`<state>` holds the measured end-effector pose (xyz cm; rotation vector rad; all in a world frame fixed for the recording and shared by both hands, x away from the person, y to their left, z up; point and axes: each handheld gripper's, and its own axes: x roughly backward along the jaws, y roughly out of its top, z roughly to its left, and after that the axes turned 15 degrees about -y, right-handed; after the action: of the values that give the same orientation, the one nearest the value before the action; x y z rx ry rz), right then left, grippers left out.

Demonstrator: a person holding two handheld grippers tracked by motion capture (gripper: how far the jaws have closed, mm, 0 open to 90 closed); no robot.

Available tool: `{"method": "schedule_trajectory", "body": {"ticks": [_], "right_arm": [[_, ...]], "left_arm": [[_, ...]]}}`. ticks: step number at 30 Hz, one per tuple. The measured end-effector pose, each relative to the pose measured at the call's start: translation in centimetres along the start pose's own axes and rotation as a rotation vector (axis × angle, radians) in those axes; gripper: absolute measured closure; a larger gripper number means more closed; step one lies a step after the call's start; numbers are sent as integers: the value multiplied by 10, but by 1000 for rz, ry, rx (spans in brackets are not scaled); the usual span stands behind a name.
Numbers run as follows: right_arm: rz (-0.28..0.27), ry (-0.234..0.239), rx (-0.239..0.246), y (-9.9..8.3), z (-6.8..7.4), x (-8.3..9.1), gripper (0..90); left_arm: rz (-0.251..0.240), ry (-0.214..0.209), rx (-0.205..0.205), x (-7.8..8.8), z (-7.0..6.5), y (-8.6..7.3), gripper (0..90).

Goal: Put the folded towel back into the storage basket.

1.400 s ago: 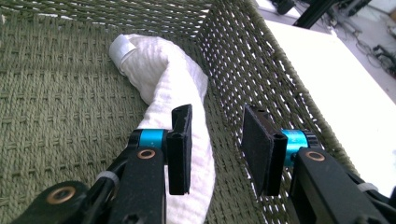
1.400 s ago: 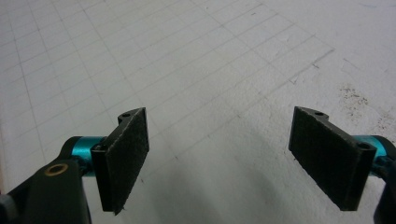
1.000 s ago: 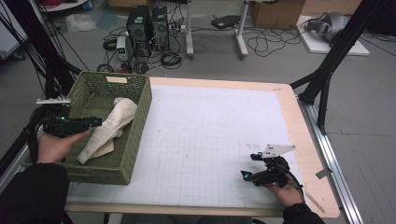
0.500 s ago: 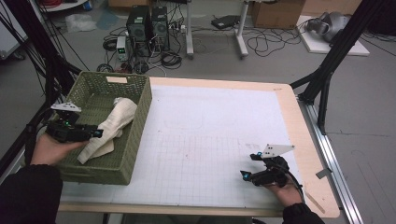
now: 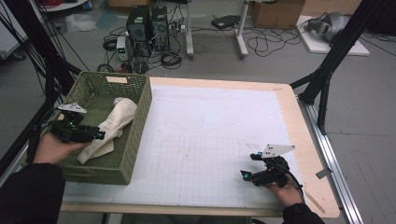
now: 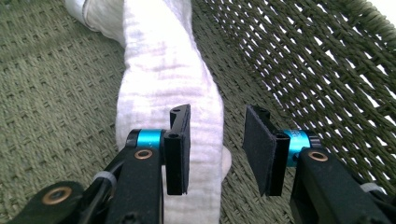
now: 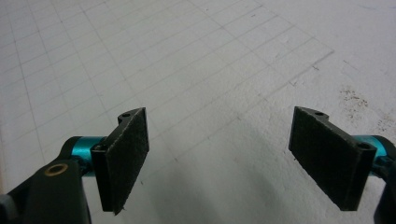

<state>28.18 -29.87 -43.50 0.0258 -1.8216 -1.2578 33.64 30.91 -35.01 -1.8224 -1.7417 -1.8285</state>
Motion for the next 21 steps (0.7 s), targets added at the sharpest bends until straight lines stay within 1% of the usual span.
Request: {"method": "schedule_trajectory", "body": {"ticks": [3, 5, 7, 8, 10, 12, 14, 18, 21], "right_arm": [[0, 0, 0, 0, 0, 0, 193], [0, 1, 0, 0, 0, 0, 194], [-1, 2, -2, 0, 0, 0, 193], [-1, 2, -3, 0, 0, 0, 194], [-2, 1, 0, 0, 0, 0, 193], [-4, 2, 1, 1, 0, 0, 194], [-6, 5, -1, 1, 0, 0, 193], [-7, 3, -1, 1, 0, 0, 193], [-10, 3, 2, 1, 0, 0, 193]], "left_arm": [[7, 9, 4, -1, 1, 0, 598], [6, 15, -3, -2, 1, 0, 596], [17, 19, -10, -3, 1, 0, 595], [28, 26, -15, -4, 1, 0, 592], [53, 18, -24, -7, 1, 0, 588], [80, 24, -53, -12, 0, 0, 580], [108, 29, -60, -15, 0, -1, 573], [124, 44, -67, -17, 0, -1, 569], [157, 51, -76, -20, 0, -3, 565]]}}
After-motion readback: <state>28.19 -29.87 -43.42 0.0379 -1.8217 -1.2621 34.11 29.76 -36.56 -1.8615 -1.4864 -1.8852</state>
